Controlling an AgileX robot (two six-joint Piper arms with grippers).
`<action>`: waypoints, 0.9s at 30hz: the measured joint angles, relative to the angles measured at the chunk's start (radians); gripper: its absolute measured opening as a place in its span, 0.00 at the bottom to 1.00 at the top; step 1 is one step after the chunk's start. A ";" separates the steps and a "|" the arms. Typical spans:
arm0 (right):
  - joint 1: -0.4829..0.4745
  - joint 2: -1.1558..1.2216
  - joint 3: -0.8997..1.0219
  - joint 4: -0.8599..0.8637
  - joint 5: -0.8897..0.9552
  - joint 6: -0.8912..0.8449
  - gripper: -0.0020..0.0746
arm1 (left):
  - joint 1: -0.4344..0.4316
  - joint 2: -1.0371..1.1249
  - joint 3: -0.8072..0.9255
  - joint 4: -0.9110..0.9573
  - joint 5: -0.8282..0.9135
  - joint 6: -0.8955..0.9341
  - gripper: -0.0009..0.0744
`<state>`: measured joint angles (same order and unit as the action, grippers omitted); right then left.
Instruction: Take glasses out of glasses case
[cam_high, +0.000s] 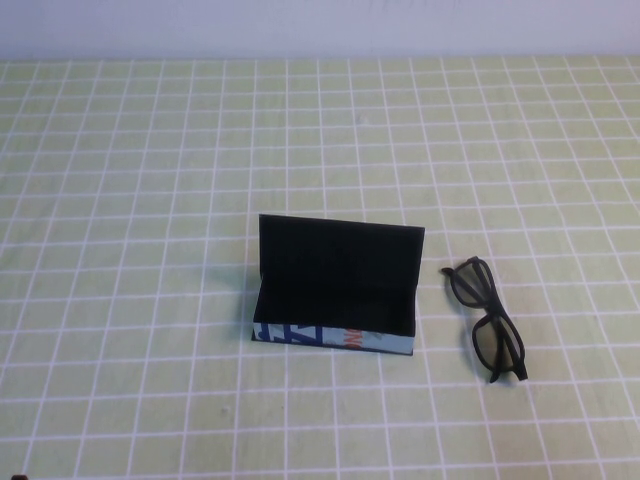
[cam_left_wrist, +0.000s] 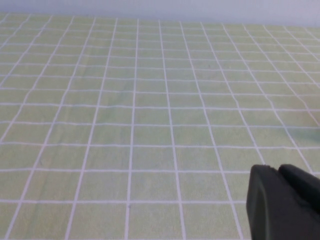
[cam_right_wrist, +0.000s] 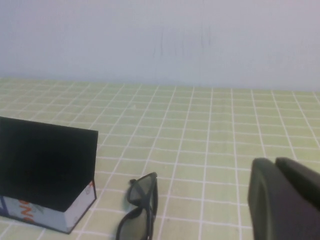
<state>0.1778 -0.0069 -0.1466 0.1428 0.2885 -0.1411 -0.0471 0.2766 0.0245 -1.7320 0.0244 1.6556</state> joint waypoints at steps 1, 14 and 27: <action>-0.002 -0.003 0.017 0.000 -0.017 0.000 0.01 | 0.000 -0.001 0.000 0.000 0.000 0.000 0.01; -0.002 -0.003 0.163 0.045 -0.236 0.000 0.00 | 0.000 -0.001 0.001 -0.002 -0.002 0.000 0.01; -0.002 -0.005 0.174 -0.048 -0.011 0.157 0.00 | 0.000 -0.001 0.001 -0.002 0.000 0.000 0.01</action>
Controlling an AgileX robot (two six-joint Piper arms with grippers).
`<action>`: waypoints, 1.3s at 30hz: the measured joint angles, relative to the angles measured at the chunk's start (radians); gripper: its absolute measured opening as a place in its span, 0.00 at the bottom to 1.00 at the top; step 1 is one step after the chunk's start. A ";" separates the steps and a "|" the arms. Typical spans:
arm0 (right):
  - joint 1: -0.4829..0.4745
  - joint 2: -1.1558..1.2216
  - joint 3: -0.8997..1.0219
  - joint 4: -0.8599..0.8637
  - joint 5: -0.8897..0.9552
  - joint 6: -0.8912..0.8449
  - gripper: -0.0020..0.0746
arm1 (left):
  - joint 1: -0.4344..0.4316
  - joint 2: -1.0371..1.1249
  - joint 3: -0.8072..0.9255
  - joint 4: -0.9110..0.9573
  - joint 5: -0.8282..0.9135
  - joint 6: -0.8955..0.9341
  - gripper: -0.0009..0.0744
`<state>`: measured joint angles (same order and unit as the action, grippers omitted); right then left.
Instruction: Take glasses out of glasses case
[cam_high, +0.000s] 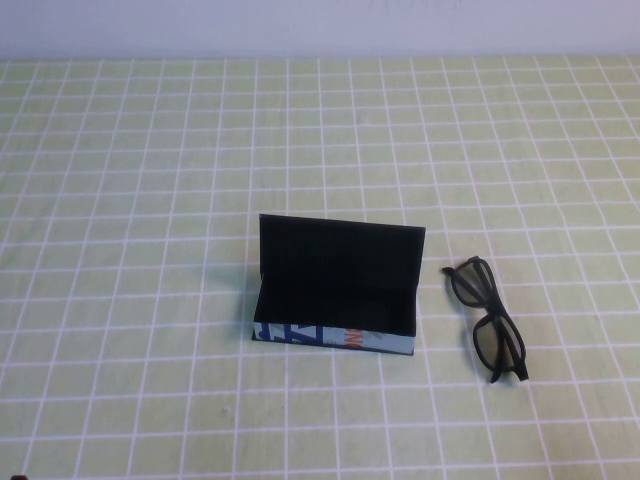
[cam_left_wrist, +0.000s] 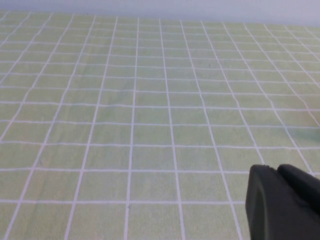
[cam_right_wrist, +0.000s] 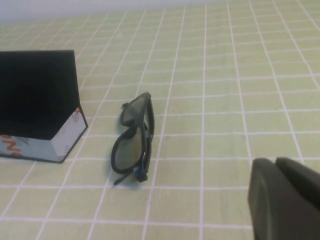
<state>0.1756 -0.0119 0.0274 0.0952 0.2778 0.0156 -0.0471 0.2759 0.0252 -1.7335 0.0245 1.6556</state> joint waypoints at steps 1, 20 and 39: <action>0.000 0.000 0.000 0.000 0.016 0.000 0.00 | 0.000 0.000 0.000 0.000 0.000 0.000 0.01; 0.000 -0.001 0.000 0.004 0.035 0.000 0.00 | 0.000 0.000 0.000 -0.002 0.000 -0.002 0.01; 0.000 -0.002 0.000 0.008 0.035 0.000 0.00 | 0.000 0.000 -0.129 0.520 0.023 -0.444 0.01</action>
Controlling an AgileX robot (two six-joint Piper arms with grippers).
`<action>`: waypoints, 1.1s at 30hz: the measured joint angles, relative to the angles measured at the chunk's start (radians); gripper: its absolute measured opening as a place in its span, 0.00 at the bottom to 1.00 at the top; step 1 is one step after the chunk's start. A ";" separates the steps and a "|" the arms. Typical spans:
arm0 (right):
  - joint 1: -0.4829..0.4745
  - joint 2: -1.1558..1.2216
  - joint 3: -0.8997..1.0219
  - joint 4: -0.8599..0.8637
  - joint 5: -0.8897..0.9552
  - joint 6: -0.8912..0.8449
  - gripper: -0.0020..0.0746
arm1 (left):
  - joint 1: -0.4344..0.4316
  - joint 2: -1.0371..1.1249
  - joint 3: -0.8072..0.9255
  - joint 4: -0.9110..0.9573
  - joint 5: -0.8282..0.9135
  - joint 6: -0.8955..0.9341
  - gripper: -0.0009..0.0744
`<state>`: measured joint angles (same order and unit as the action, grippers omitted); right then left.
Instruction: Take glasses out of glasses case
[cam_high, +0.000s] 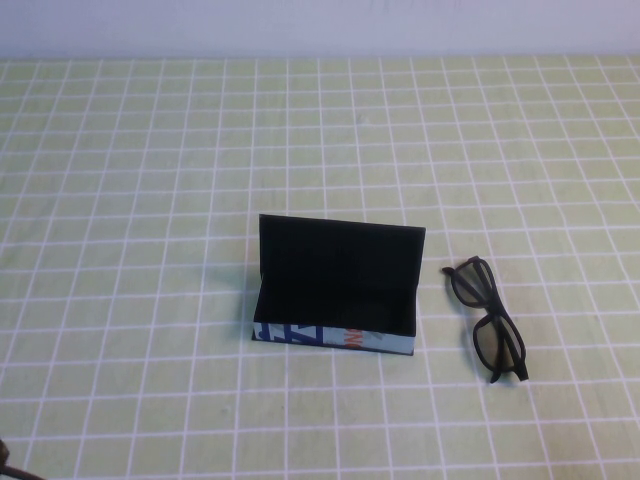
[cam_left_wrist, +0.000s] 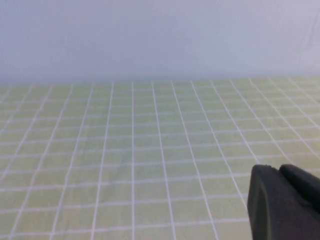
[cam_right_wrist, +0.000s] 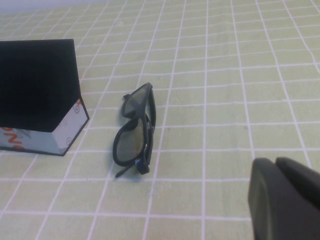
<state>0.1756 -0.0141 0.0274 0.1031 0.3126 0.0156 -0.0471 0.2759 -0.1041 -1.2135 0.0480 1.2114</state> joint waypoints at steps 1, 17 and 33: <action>0.000 0.000 0.000 0.000 0.000 0.000 0.00 | 0.000 0.000 -0.023 0.133 0.000 -0.129 0.01; 0.000 0.000 0.000 0.000 0.000 0.000 0.00 | 0.000 -0.235 0.121 1.130 -0.179 -1.087 0.01; 0.000 0.000 0.002 0.002 0.002 0.000 0.00 | 0.000 -0.287 0.129 1.147 0.299 -1.108 0.01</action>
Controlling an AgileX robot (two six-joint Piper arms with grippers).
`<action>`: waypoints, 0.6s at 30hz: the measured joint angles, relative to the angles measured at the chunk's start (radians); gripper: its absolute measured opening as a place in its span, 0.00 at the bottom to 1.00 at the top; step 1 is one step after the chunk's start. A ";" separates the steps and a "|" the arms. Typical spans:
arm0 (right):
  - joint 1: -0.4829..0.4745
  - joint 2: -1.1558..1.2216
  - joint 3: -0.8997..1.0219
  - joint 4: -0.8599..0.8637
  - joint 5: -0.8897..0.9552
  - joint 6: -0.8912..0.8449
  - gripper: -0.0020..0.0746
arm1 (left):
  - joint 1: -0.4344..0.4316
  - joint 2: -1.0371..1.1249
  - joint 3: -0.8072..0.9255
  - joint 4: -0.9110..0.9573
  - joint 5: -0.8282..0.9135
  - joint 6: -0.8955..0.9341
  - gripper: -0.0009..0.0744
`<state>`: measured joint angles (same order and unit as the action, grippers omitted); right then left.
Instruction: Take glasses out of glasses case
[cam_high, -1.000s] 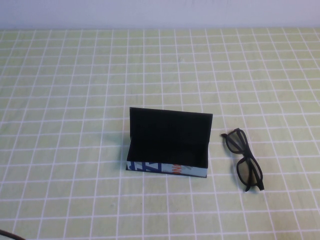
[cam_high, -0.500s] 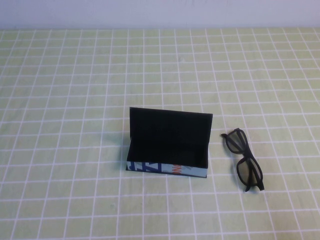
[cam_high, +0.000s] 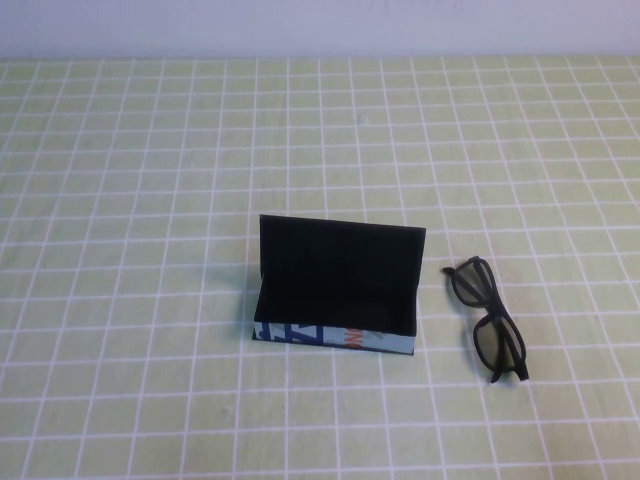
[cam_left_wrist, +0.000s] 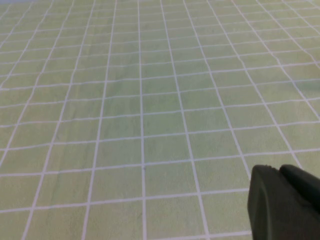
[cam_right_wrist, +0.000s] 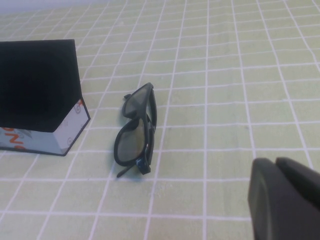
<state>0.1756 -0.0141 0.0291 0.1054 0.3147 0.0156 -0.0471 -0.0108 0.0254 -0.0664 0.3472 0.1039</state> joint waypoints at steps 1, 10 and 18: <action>0.000 0.000 0.000 0.001 0.000 0.000 0.00 | 0.000 0.000 0.000 0.000 0.000 0.000 0.01; 0.000 0.000 0.000 0.001 0.000 0.000 0.00 | 0.000 0.000 -0.002 0.002 0.008 0.000 0.01; 0.000 0.000 0.000 0.001 0.000 0.000 0.00 | 0.000 0.000 -0.002 0.002 0.008 0.000 0.01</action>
<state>0.1756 -0.0141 0.0291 0.1062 0.3147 0.0156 -0.0471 -0.0108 0.0236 -0.0641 0.3553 0.1039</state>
